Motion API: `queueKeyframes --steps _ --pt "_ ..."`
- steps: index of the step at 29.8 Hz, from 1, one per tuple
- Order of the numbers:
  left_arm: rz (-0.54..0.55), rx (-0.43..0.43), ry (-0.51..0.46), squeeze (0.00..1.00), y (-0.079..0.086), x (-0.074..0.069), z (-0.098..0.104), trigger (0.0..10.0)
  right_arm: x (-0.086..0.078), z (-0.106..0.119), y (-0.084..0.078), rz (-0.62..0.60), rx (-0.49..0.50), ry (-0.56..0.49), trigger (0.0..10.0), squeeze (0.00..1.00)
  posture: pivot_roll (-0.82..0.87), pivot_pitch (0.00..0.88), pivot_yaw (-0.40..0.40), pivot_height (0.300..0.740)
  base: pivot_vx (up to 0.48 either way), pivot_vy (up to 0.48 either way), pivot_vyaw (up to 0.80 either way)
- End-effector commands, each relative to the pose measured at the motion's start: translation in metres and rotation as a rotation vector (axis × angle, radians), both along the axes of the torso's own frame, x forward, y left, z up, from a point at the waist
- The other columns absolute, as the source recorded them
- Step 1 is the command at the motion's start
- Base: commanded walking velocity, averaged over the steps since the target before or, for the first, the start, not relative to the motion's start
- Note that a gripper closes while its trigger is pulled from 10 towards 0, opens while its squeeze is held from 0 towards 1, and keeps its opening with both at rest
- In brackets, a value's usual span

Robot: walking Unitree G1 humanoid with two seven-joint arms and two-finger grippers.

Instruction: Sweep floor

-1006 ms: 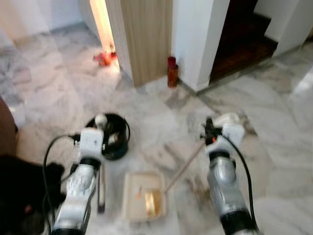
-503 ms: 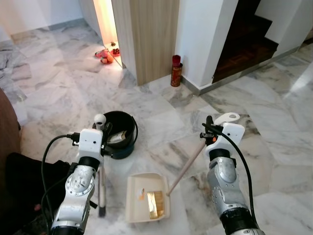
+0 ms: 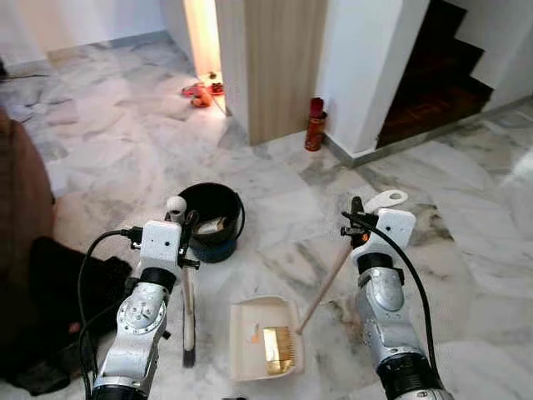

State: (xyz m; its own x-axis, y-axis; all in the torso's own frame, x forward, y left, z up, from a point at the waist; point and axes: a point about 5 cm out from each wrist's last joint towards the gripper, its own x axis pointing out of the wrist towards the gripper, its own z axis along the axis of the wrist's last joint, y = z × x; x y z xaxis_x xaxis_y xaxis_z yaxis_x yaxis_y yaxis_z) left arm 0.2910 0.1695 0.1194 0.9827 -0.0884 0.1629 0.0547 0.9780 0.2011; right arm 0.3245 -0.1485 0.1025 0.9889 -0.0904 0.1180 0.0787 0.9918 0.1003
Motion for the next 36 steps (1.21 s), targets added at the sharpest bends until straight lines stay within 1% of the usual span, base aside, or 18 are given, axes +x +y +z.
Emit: queueKeyframes --steps 1,5,9,23,29,30,36 --pt "0.009 0.015 -0.003 0.0 0.0033 0.0001 0.0023 10.0 0.0011 0.0075 0.0011 0.001 0.002 -0.041 10.0 0.0 0.16 0.076 0.022 0.74 0.0 0.0 0.64" --pt "0.015 0.012 0.007 0.0 0.0041 0.0002 0.0012 10.0 0.0009 0.0071 0.0011 0.003 0.003 -0.039 10.0 0.0 0.16 0.077 0.021 0.74 0.0 0.0 0.6" --pt "0.019 0.009 0.017 0.0 0.0044 0.0003 0.0 10.0 0.001 0.0064 0.0008 0.001 0.013 -0.033 10.0 0.0 0.15 0.077 0.02 0.74 0.0 0.0 0.0" --pt "0.021 0.006 0.035 0.0 0.0055 0.0002 -0.0024 10.0 0.0012 0.0066 0.0014 0.005 0.003 -0.036 10.0 0.0 0.15 0.068 0.019 0.74 0.355 0.0 0.0" --pt "0.018 0.006 0.033 0.0 0.0047 0.0004 -0.002 10.0 0.0017 0.0073 0.0022 0.009 0.0 -0.038 10.0 0.0 0.16 0.063 0.017 0.74 0.365 0.0 0.77" --pt "0.017 0.006 0.032 0.0 0.0046 0.0004 -0.0019 10.0 0.0023 0.0071 0.0016 0.005 0.013 -0.033 10.0 0.0 0.16 0.06 0.017 0.74 0.368 0.0 0.0" --pt "0.018 0.006 0.027 0.0 0.0049 0.0005 -0.0014 10.0 0.0027 0.0088 0.0016 0.006 0.017 -0.04 10.0 0.0 0.16 0.058 0.016 0.74 0.288 0.0 0.0"
